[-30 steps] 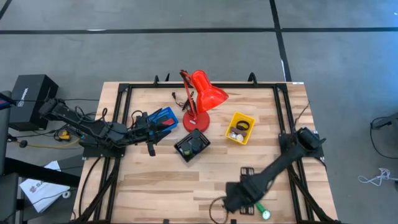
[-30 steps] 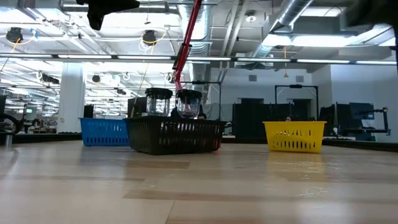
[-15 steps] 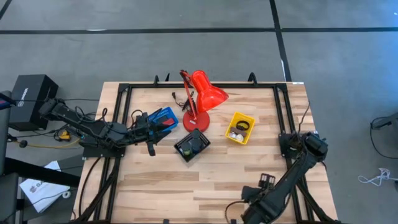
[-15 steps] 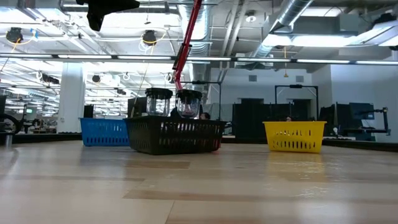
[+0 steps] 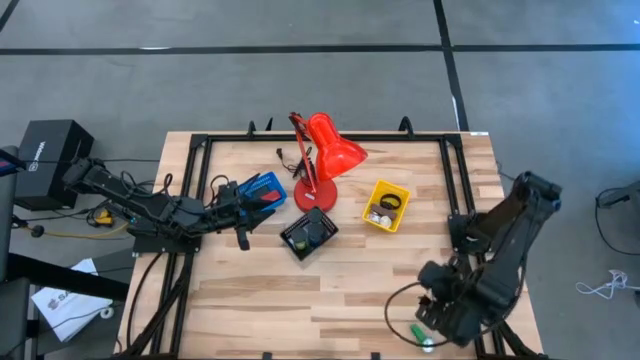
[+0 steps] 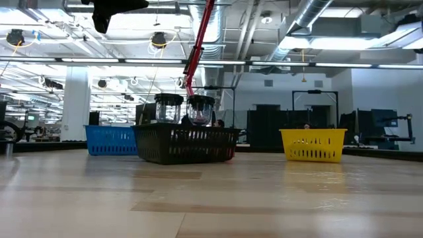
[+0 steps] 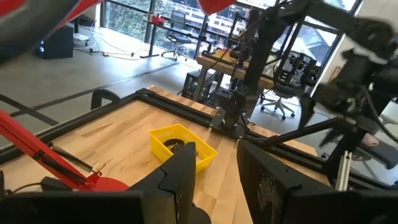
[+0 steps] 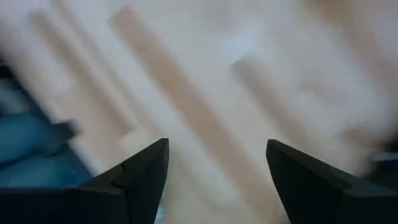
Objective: Pick & Place Office items
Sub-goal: Put the green watch into the yellow bin
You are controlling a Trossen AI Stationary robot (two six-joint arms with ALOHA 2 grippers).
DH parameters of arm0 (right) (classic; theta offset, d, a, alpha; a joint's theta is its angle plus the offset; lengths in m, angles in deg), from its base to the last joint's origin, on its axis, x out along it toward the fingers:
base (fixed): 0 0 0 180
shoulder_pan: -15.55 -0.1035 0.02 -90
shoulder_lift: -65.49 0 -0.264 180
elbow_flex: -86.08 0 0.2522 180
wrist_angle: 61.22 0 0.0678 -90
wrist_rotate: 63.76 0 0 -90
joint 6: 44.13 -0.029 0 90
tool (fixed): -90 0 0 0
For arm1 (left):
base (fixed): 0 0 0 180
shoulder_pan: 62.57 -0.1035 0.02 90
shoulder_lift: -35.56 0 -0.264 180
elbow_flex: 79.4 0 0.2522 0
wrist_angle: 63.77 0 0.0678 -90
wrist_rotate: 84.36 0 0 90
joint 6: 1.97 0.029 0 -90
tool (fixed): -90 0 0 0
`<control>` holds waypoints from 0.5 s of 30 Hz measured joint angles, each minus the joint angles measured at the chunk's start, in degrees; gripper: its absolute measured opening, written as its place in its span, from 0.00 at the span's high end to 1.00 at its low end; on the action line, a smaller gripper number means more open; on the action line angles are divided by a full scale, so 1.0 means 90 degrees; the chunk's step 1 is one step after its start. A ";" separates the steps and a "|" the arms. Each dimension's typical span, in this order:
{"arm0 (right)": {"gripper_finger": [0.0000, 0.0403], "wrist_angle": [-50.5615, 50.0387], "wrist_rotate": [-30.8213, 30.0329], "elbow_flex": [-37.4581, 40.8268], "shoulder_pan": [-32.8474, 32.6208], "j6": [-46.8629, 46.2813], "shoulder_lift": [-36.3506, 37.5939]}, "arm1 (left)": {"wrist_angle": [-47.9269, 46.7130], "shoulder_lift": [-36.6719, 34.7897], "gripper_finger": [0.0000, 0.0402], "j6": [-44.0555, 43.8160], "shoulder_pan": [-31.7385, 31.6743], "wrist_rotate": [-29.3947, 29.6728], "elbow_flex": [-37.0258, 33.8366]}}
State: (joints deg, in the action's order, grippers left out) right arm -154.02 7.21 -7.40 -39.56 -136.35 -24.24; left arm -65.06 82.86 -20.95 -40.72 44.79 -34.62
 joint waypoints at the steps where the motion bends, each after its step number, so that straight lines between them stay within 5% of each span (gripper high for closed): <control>1: 0.35 0.0522 0.0014 0.0338 -0.0079 -0.0192 0.0173 | 0.0000 0.0000 0.72 -0.0056 0.0002 -0.0002 0.0000; 7: 0.35 0.3273 0.0505 0.1501 -0.0221 -0.0517 0.0283 | -0.0028 0.0175 0.72 -0.0088 0.0039 -0.0356 0.0002; 15: 0.35 0.3408 0.1408 0.1550 -0.0205 -0.0222 -0.0728 | 0.0009 0.0471 0.72 -0.0313 0.0036 -0.0401 0.0002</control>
State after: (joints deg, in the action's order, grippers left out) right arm -123.35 19.88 6.54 -41.41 -138.35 -30.79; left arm -64.98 87.10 -23.77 -40.39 41.18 -34.60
